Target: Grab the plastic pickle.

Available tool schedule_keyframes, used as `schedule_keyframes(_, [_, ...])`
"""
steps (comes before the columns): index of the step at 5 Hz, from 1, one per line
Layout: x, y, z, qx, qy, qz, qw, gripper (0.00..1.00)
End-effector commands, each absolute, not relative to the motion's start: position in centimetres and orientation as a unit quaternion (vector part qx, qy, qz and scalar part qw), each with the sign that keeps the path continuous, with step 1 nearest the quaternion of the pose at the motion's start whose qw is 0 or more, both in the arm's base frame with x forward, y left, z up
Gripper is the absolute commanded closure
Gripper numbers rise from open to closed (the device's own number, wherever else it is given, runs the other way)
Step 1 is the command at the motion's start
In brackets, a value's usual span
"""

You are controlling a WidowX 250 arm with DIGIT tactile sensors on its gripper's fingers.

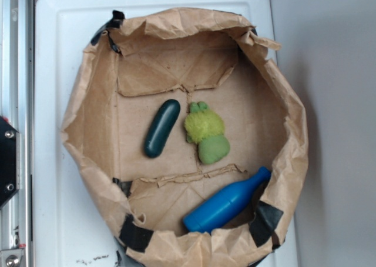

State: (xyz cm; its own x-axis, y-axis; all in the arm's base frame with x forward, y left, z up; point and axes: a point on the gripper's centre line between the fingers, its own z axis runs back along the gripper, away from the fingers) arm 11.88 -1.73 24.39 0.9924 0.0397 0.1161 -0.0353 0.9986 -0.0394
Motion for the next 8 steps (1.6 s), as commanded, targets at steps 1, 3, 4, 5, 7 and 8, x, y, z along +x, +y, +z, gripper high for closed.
schedule_keyframes(1, [11.9,-1.7,24.4,-0.019,-0.059,0.019,0.998,0.00])
schedule_keyframes(3, [11.9,-1.7,24.4,-0.019,-0.059,0.019,0.998,0.00])
schedule_keyframes(4, [11.9,-1.7,24.4,-0.019,-0.059,0.019,0.998,0.00])
schedule_keyframes(5, [15.4,-1.1,23.8,-0.024,-0.057,0.062,0.996,0.00])
schedule_keyframes(7, [22.7,0.2,22.3,-0.022,-0.097,0.159,0.982,0.00])
schedule_keyframes(8, [22.7,2.5,19.4,-0.041,-0.109,0.263,0.958,0.00])
